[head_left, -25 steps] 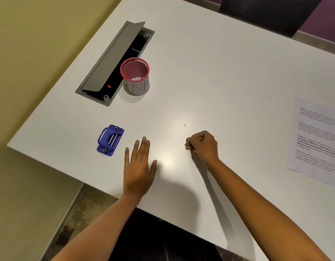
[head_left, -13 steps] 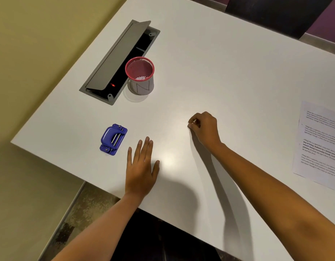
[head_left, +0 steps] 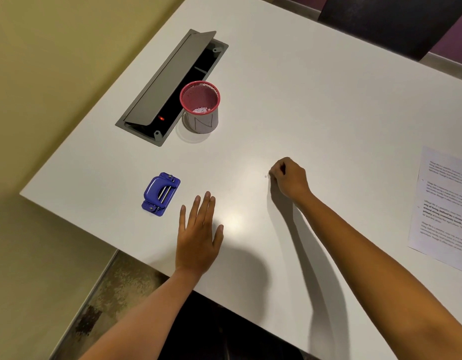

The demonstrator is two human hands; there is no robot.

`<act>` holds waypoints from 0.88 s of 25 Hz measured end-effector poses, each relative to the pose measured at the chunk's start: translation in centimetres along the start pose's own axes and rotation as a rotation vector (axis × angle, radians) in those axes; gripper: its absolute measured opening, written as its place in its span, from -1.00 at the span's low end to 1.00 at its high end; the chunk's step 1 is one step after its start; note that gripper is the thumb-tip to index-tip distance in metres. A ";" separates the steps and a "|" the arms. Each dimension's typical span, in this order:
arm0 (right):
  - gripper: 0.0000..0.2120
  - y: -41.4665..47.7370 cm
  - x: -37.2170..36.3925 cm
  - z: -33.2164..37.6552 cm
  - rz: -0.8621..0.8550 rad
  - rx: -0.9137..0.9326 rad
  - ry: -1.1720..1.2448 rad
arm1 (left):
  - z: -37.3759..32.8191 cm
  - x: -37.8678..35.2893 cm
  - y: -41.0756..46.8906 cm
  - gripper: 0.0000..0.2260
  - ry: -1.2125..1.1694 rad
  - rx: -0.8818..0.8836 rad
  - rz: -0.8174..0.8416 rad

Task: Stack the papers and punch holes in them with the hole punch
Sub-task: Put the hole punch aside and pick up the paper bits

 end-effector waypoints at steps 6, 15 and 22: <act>-0.86 -0.8 0.5 -1.5 -0.057 -0.159 0.307 | 0.0 0.0 0.0 -0.46 0.005 -0.010 0.007; -0.90 -0.2 -0.6 1.1 -0.047 0.284 -0.212 | 0.0 -0.1 0.1 -0.45 0.021 -0.003 0.031; -0.89 0.7 -1.7 1.4 0.047 0.291 -0.561 | 0.0 -0.1 0.1 -0.45 0.027 -0.004 0.046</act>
Point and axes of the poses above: each hand's wrist, its own y-axis towards the middle knuckle, its own x-axis out of the back of the hand, z = x × y, the point moved 5 cm from there along y, towards the middle knuckle, and after that the axes turned 1 degree about x, right-handed, at the moved point
